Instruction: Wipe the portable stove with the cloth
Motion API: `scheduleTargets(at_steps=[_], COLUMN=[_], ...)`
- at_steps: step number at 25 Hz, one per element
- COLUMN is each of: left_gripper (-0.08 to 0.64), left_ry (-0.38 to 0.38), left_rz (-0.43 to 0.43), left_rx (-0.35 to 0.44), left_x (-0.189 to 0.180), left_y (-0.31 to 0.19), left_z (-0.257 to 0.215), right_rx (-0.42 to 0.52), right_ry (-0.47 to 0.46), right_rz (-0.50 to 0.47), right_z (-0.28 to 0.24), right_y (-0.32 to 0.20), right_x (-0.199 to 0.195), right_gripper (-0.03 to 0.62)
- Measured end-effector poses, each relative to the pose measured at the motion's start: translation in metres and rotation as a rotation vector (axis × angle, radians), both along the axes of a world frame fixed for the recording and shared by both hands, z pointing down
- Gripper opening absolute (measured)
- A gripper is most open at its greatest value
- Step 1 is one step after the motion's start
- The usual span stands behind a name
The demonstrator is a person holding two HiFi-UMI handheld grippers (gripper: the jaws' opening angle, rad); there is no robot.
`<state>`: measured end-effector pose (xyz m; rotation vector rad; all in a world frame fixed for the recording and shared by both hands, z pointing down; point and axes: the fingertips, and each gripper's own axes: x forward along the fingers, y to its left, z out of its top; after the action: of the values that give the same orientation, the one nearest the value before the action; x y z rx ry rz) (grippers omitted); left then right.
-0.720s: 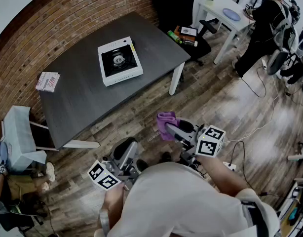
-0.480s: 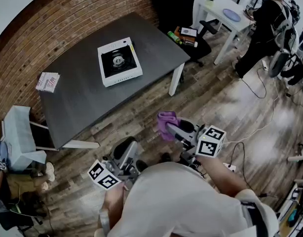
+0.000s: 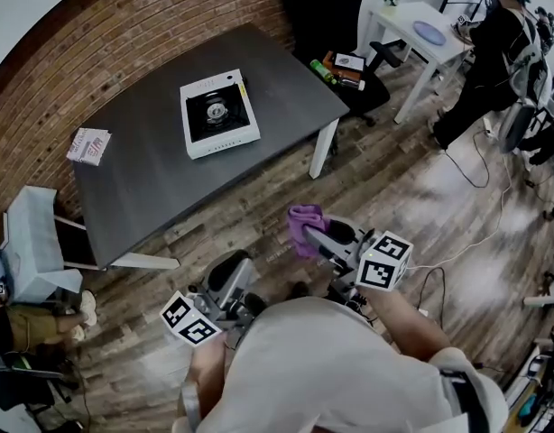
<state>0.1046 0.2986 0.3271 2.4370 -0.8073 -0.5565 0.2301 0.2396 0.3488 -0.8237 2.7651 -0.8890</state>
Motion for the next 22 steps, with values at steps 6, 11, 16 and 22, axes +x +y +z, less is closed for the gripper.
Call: scheduleTargets(at_steps=[6, 11, 16, 22], left_gripper=[0.064, 0.064, 0.064, 0.064], left_ry=[-0.004, -0.017, -0.022, -0.03], left_rz=[-0.025, -0.046, -0.068, -0.089], left_rx=[-0.007, -0.016, -0.02, -0.027], left_x=[0.011, 0.022, 0.026, 0.014], left_y=[-0.001, -0.001, -0.001, -0.009], left_z=[0.004, 0.006, 0.008, 0.012], right_rx=[-0.008, -0.022, -0.018, -0.006], right_ry=[-0.035, -0.061, -0.069, -0.025], right_rz=[-0.026, -0.082, -0.119, -0.102], right_z=[-0.006, -0.01, -0.014, -0.007], right_y=[-0.006, -0.006, -0.009, -0.023], right_x=[0.008, 0.013, 0.015, 0.011], right_gripper=[0.114, 0.107, 0.101, 0.097])
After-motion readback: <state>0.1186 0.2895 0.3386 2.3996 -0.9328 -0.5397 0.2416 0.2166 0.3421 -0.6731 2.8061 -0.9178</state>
